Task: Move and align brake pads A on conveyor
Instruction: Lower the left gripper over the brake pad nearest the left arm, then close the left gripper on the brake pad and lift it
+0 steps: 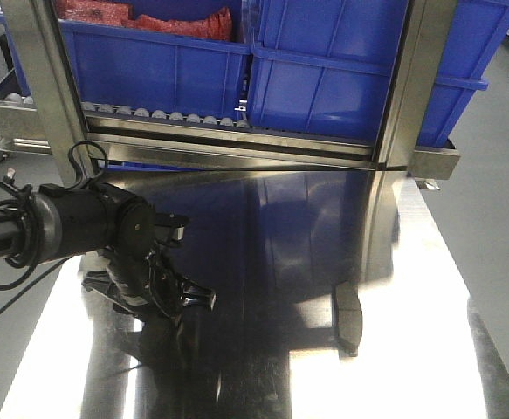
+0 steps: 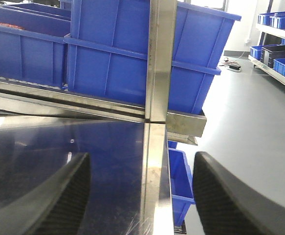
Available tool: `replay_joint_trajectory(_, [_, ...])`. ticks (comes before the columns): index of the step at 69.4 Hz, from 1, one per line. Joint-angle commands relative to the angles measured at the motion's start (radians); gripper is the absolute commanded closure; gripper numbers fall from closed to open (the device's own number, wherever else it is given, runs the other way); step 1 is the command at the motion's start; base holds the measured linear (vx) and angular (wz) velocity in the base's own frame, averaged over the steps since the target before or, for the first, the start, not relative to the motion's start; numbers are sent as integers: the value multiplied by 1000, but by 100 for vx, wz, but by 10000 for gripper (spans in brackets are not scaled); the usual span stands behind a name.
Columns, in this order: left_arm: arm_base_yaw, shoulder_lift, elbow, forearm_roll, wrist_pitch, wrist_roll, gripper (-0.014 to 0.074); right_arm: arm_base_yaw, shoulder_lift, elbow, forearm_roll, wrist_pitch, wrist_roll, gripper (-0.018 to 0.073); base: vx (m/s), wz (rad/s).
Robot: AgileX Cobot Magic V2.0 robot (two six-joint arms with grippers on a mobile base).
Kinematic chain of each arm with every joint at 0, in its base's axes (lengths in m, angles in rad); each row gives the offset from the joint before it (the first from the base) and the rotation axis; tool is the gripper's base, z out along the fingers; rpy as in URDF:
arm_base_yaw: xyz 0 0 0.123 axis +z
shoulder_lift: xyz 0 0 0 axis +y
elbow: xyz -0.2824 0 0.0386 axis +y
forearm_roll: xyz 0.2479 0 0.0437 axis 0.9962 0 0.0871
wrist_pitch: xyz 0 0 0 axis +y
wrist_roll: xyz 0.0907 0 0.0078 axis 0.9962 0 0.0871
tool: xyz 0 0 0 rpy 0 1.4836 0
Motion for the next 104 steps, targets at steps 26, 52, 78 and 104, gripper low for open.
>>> replay_joint_trajectory(26, [-7, -475, 163, 219, -140, -96, 603, -7, 19, -27, -6, -75, -9, 125, 0, 0])
replay_joint_trajectory(52, [-7, -851, 386, 383, -229, -251, 603, -7, 19, -27, -6, -75, -9, 125, 0, 0])
replay_joint_trajectory(78, [-7, -1196, 660, 409, -387, -272, 603, -7, 19, -27, -6, -75, -9, 125, 0, 0])
replay_joint_trajectory(104, [-7, -1340, 750, 416, -461, -270, 603, -7, 19, -27, -6, -75, -9, 125, 0, 0])
